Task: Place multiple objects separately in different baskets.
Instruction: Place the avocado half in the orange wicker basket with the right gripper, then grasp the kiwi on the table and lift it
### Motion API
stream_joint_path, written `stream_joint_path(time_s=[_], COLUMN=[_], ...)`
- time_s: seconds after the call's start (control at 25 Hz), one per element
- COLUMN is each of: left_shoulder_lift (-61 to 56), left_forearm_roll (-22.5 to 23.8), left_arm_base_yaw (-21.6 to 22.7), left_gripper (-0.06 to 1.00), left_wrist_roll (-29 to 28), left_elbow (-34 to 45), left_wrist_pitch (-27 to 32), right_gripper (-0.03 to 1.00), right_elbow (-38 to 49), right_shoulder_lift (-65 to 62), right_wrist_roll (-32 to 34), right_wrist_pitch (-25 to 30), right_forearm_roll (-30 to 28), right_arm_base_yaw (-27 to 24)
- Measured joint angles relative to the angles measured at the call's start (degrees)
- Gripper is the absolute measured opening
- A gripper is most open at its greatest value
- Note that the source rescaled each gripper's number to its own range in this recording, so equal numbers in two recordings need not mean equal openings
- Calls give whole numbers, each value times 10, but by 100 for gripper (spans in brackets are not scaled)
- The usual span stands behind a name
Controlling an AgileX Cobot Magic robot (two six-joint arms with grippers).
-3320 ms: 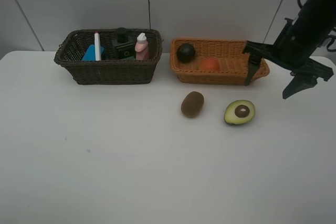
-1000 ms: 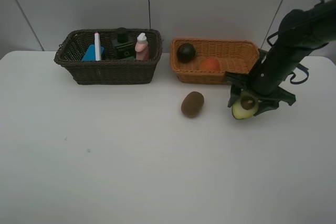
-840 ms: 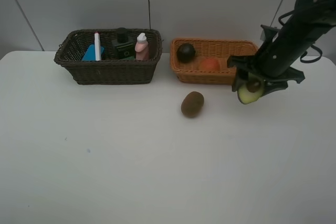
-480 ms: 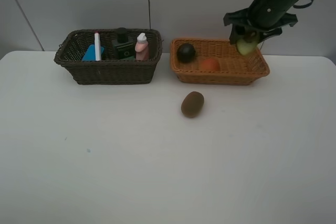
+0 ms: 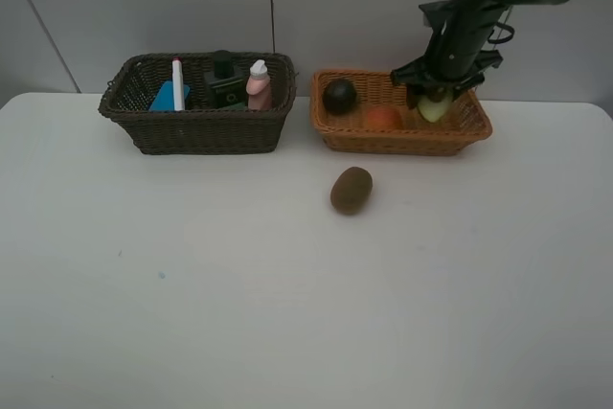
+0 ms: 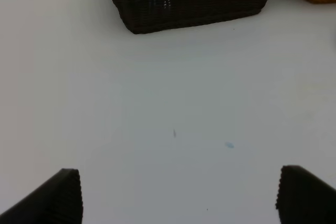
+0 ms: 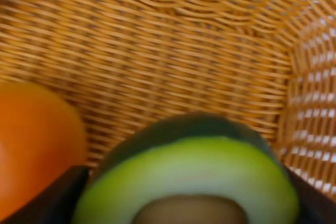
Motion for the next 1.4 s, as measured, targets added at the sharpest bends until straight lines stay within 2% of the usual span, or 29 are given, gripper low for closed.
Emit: stream_joint_path(time_s=[0.12, 0.28, 0.56, 0.8, 0.92, 1.12, 1.24, 1.4], left_shoulder_lift=[0, 0, 0, 0, 0, 0, 0, 0], left_forearm_roll=[0, 0, 0, 0, 0, 0, 0, 0], left_arm_base_yaw=[0, 0, 0, 0, 0, 0, 0, 0], left_gripper=[91, 91, 91, 91, 91, 91, 91, 91], left_wrist_roll=[0, 0, 0, 0, 0, 0, 0, 0], left_elbow=[0, 0, 0, 0, 0, 0, 0, 0], left_wrist_pitch=[0, 0, 0, 0, 0, 0, 0, 0], right_gripper=[88, 91, 91, 91, 91, 91, 91, 91], right_elbow=[-1, -1, -1, -1, -1, 45, 75, 101], right_shoulder_lift=[1, 1, -6, -54, -84, -147, -162, -163], right_wrist_roll=[6, 17, 25, 25, 37, 84, 110, 152], right_wrist_pitch=[0, 8, 104, 185, 196, 199, 200, 201], right_forearm_roll=[-7, 3, 35, 54, 73, 163, 209, 197], right_arm_base_yaw=[-3, -13, -21, -8, 3, 51, 97, 160])
